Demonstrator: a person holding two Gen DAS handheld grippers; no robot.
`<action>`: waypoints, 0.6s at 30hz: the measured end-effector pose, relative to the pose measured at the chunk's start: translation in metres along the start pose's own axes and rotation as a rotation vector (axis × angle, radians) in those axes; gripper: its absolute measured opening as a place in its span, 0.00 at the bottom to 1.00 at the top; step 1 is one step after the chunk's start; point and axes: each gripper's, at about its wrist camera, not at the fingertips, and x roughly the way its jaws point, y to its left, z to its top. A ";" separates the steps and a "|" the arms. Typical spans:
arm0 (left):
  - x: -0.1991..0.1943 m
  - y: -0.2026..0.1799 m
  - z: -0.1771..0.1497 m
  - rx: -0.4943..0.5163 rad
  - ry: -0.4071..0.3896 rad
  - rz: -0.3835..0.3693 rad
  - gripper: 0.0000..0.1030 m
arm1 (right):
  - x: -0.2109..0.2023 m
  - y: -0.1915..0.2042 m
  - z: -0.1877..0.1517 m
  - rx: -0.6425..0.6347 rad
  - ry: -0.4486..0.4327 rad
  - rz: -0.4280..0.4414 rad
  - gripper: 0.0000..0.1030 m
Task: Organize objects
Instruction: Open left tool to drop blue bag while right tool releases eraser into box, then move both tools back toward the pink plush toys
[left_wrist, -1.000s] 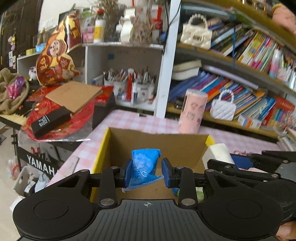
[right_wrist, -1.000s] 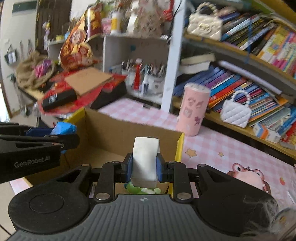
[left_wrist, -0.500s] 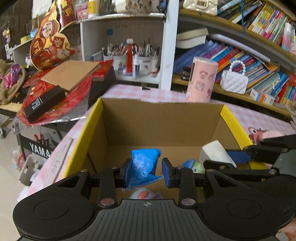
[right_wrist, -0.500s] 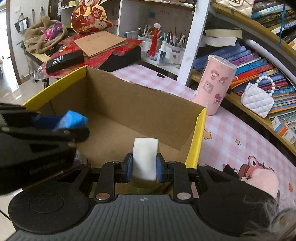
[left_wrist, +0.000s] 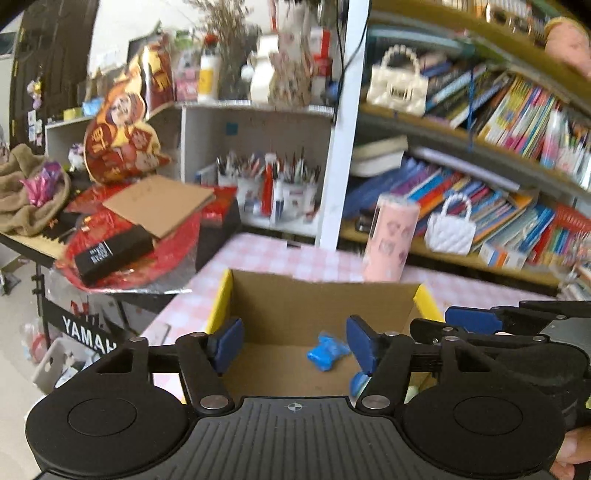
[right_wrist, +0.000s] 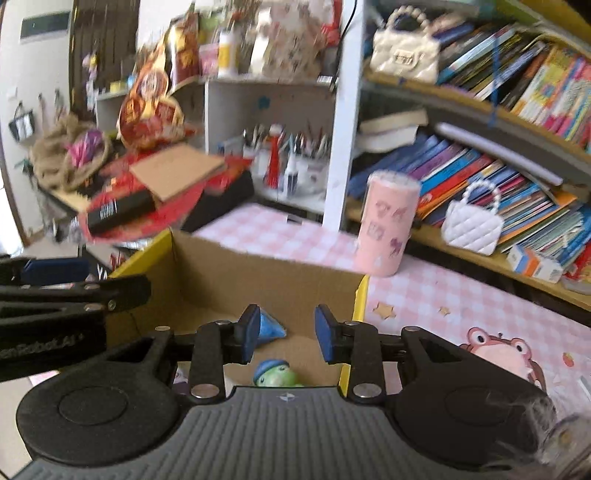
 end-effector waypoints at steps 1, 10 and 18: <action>-0.007 0.001 -0.001 -0.001 -0.011 -0.004 0.69 | -0.008 0.002 0.000 0.005 -0.016 -0.009 0.32; -0.063 0.013 -0.029 0.011 -0.023 -0.001 0.83 | -0.067 0.019 -0.037 0.081 -0.049 -0.089 0.38; -0.095 0.038 -0.070 -0.010 0.060 0.073 0.89 | -0.095 0.053 -0.098 0.078 0.060 -0.147 0.45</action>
